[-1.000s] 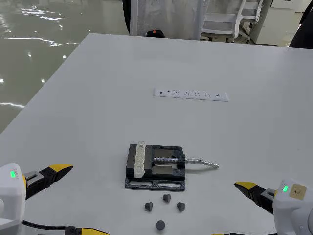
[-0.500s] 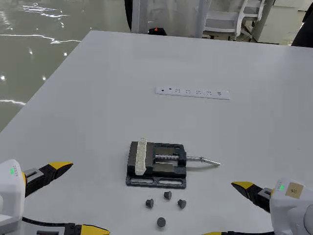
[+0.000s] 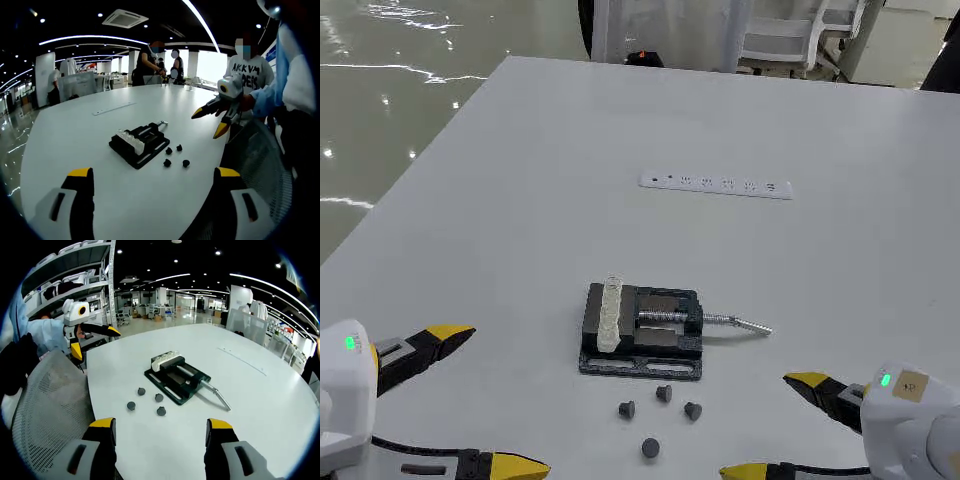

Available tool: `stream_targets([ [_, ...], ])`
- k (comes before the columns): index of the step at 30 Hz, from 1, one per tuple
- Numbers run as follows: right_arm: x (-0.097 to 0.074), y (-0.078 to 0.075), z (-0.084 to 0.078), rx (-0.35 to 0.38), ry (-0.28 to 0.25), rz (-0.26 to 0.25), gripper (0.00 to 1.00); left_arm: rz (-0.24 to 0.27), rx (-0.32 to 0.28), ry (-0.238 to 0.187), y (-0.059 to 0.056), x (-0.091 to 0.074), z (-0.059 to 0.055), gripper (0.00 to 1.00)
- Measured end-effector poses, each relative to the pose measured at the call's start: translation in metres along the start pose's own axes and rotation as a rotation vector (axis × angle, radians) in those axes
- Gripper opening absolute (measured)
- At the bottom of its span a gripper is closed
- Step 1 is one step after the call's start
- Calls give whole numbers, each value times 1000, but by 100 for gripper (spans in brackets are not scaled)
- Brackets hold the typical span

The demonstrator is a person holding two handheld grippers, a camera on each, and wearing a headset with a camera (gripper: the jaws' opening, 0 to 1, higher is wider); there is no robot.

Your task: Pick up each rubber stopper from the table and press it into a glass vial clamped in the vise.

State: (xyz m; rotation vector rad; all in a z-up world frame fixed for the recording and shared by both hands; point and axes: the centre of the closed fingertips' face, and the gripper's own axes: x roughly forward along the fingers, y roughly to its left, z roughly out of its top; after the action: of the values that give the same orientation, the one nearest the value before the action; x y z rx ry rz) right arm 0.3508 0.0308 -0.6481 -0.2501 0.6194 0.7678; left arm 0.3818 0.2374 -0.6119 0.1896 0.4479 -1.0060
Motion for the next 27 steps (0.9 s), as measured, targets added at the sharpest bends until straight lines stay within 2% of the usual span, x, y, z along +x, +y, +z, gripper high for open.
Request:
stream_targets([
  [16, 1, 4, 1, 5, -8, 13, 72, -6, -4, -2, 1, 0, -2, 97],
  [21, -1, 4, 1, 8, -7, 13, 72, -36, -22, 10, -3, 4, -7, 96],
  [24, -4, 5, 4, 6, -12, 14, 73, -40, -6, 17, -2, 6, -9, 94],
  [27, -7, 7, 7, 14, -24, 24, 74, -53, -15, 1, -2, 8, -8, 94],
])
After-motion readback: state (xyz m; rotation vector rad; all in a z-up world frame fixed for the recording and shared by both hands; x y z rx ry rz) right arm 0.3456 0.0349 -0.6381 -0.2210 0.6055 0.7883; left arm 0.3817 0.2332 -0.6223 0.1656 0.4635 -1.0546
